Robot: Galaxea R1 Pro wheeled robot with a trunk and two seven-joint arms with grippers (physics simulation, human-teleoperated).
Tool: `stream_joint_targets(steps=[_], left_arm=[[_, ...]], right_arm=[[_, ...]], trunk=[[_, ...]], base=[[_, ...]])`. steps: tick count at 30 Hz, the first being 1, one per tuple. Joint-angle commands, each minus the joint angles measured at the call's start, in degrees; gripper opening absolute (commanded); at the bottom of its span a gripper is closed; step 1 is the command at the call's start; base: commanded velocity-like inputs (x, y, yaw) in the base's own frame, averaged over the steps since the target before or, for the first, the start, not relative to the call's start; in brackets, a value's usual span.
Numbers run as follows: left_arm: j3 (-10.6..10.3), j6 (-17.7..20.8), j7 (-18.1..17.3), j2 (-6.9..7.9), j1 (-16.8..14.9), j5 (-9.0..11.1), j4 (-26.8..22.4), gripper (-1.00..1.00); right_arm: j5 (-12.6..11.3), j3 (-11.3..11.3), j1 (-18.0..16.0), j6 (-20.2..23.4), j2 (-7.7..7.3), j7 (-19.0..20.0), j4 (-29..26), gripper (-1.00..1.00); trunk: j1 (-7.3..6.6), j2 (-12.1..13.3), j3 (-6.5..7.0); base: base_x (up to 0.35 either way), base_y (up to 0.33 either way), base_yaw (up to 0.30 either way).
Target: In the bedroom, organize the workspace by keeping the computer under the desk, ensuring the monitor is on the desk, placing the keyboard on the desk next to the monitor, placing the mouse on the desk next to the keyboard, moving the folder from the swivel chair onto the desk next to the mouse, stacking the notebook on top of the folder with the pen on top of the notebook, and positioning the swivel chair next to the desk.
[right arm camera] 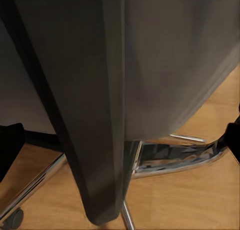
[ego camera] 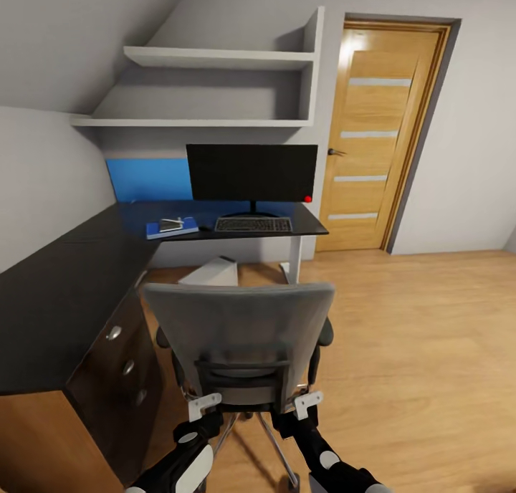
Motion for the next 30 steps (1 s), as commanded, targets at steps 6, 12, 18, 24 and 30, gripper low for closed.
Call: stream_joint_targets(steps=[6,12,18,24,30], left_arm=[[-0.2,-0.2,0.6,0.1,-0.1,-0.5,-0.1,1.0],[-0.2,-0.2,0.6,0.18,-0.1,-0.5,-0.1,1.0],[-0.2,-0.2,0.6,0.19,-0.1,-0.5,-0.1,1.0],[-0.2,-0.2,0.6,0.19,-0.1,-0.5,-0.1,1.0],[-0.2,-0.1,0.6,0.19,-0.1,-0.5,-0.1,1.0]], right_arm=[[-1.3,-1.1,-0.1,-0.3,-0.05,-0.9,0.1,1.0],[-1.4,-1.1,-0.1,-0.3,-0.05,-0.9,0.1,1.0],[-1.4,-1.1,-0.1,-0.3,-0.05,-0.9,0.1,1.0],[-1.4,-1.1,-0.1,-0.3,-0.03,-0.9,0.1,1.0],[-1.4,-1.1,-0.1,-0.3,-0.06,-0.9,0.1,1.0]], trunk=[[0.03,0.0,0.19],[0.03,0.0,0.21],[0.03,0.0,0.22],[0.03,0.0,0.22],[0.03,0.0,0.22]], base=[[0.32,-0.073,-0.093],[0.317,-0.072,-0.01],[0.295,-0.056,-0.001],[0.125,-0.009,0.0],[0.015,-0.001,0.0]])
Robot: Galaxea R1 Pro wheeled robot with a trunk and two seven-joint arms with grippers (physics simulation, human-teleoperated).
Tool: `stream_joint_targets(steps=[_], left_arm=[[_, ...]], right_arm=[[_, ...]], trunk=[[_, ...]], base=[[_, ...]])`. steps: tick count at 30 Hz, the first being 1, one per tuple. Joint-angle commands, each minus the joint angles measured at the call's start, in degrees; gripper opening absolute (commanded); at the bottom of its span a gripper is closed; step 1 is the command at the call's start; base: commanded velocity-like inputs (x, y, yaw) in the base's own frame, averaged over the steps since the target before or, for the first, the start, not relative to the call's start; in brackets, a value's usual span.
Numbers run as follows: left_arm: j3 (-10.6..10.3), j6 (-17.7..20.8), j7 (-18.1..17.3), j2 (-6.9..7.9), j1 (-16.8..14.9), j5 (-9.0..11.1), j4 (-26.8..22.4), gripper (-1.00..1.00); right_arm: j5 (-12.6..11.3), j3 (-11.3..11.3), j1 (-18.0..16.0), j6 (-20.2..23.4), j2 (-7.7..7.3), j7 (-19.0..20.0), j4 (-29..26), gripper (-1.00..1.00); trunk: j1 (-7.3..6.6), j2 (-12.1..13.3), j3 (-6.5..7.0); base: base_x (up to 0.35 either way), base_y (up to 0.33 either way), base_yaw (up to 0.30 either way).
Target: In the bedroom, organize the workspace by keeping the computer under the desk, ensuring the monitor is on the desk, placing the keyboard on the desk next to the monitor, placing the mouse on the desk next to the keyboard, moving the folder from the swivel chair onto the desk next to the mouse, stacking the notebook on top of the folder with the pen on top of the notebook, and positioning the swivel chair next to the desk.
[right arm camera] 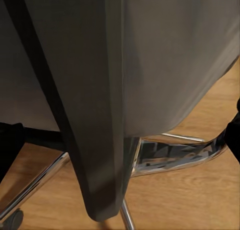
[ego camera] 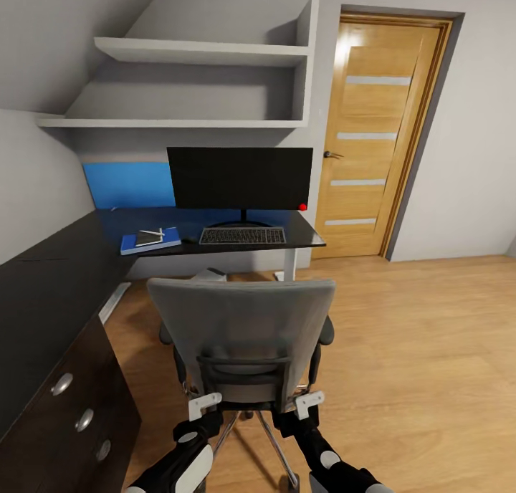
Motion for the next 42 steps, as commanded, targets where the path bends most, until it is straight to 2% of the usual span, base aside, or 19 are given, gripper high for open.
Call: stream_joint_targets(steps=[1,10,42], left_arm=[[-0.2,-0.2,0.7,0.1,-0.1,0.1,0.0,1.0],[-0.2,-0.1,0.7,0.1,-0.1,0.1,0.0,1.0],[-0.2,-0.2,0.7,0.03,-0.1,0.1,0.0,1.0]], right_arm=[[-0.8,-0.6,-0.1,-0.3,-0.04,-0.8,0.1,1.0],[-0.8,-0.6,-0.1,-0.3,-0.05,-0.8,0.1,1.0],[-0.8,-0.6,-0.1,-0.2,-0.05,-0.7,0.1,1.0]], trunk=[[-0.01,0.0,-0.05],[-0.01,0.0,-0.05],[-0.01,0.0,-0.05]], base=[[0.003,0.0,0.0],[0.111,0.0,0.0],[0.022,0.0,0.0]])
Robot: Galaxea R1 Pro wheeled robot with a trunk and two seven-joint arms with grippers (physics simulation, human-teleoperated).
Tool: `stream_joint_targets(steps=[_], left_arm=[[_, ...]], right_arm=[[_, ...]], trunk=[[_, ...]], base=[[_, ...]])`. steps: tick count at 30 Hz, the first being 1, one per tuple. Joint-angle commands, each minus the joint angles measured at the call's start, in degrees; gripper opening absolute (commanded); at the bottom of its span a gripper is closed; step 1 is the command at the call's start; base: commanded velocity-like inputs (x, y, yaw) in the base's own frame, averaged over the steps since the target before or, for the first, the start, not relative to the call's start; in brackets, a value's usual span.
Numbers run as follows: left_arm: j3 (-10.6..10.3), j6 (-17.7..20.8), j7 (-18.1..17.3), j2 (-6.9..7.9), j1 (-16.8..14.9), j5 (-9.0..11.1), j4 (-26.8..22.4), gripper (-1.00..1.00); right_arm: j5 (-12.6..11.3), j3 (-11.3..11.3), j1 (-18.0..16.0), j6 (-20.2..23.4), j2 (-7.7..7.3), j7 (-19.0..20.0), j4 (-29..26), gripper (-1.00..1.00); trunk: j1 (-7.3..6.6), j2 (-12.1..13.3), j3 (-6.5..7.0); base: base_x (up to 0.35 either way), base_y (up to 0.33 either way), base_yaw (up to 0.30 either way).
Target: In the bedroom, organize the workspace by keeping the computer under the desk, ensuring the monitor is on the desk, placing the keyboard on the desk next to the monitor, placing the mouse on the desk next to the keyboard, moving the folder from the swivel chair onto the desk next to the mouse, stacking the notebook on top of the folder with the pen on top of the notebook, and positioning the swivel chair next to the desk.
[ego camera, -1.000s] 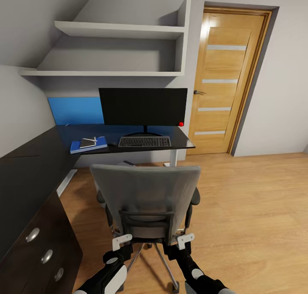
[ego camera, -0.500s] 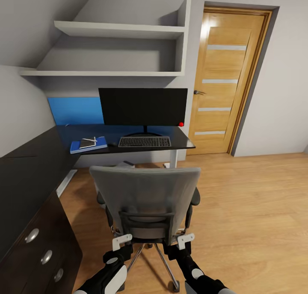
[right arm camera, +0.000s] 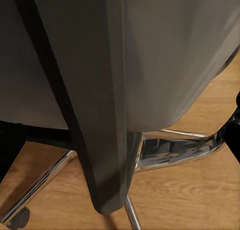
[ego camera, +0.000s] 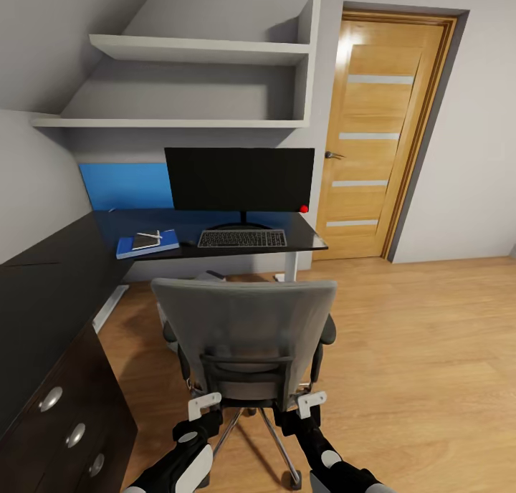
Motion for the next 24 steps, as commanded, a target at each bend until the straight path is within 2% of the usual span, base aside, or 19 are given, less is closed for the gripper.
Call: stream_joint_targets(steps=[1,6,15,24], left_arm=[[-0.5,-0.2,0.4,0.05,-0.1,0.5,0.0,1.0],[-1.0,0.9,0.9,-1.48,-0.5,0.2,-1.7,1.0],[-1.0,-1.1,0.8,-0.7,0.2,0.2,-4.5,1.0],[-1.0,-1.6,0.7,-0.58,0.3,0.2,-5.3,1.0]], right_arm=[[-0.1,0.5,0.0,-0.1,0.0,-0.5,0.0,1.0],[1.1,0.1,-1.5,0.6,1.19,-0.1,1.6,1.0],[1.1,0.2,-1.2,0.3,0.2,0.3,2.4,1.0],[1.1,0.2,-1.1,0.2,-0.04,0.3,2.6,1.0]], trunk=[[-0.01,0.0,-0.05],[-0.01,0.0,-0.06],[-0.01,0.0,-0.06],[-0.01,0.0,-0.06]], base=[[0.0,0.0,0.0],[0.0,0.0,0.0],[0.0,0.0,0.0],[0.0,0.0,0.0]])
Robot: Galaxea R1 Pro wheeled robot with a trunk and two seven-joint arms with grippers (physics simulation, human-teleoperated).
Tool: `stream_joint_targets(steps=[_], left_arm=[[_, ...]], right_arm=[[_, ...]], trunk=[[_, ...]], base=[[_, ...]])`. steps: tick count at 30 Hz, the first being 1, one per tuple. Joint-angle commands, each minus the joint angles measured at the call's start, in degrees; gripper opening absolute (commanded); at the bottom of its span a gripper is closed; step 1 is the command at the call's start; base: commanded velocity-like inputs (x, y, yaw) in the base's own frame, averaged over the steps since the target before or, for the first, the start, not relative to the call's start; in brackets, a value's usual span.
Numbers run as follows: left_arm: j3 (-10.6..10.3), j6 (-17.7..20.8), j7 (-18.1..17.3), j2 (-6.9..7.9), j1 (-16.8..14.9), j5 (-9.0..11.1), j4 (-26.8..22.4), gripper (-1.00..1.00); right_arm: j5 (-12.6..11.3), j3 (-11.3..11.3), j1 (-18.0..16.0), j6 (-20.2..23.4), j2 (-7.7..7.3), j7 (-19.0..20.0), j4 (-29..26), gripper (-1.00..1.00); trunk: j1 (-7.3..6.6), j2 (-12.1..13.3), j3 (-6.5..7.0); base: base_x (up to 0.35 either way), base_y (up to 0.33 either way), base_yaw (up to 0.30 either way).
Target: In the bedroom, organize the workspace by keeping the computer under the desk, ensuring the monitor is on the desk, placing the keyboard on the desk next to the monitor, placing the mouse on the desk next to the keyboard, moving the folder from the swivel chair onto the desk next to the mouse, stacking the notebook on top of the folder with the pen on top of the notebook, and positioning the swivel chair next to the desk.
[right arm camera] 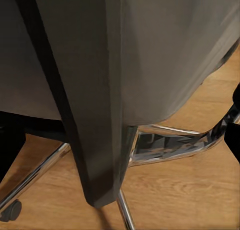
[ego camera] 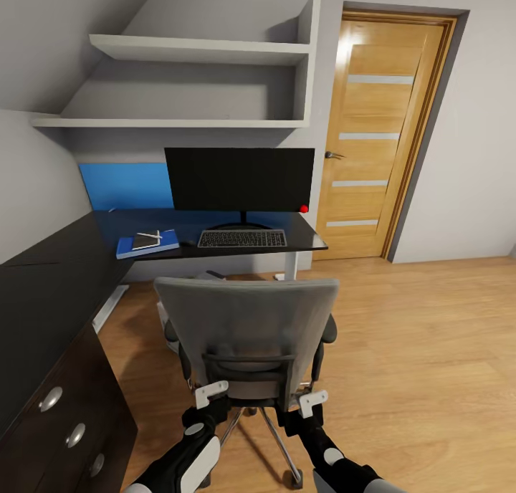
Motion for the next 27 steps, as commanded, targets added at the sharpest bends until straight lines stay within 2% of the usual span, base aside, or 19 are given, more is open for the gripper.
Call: stream_joint_targets(steps=[1,13,27], left_arm=[[-0.4,-0.3,0.4,0.06,-0.1,0.4,0.0,1.0],[-0.4,-0.3,0.4,0.13,-0.1,0.4,-0.1,1.0],[-0.4,-0.3,0.4,0.15,-0.1,0.4,-0.1,1.0]], right_arm=[[-0.3,0.2,0.0,-0.2,-0.01,-0.5,0.0,1.0],[-0.4,0.2,0.0,-0.2,0.02,-0.5,0.0,1.0],[-0.4,0.3,0.0,-0.3,0.04,-0.5,0.1,1.0]], trunk=[[-0.01,0.0,-0.05],[-0.01,0.0,-0.05],[-0.01,0.0,-0.05]], base=[[0.0,0.0,0.0],[0.0,0.0,0.0],[0.114,0.0,0.0]])
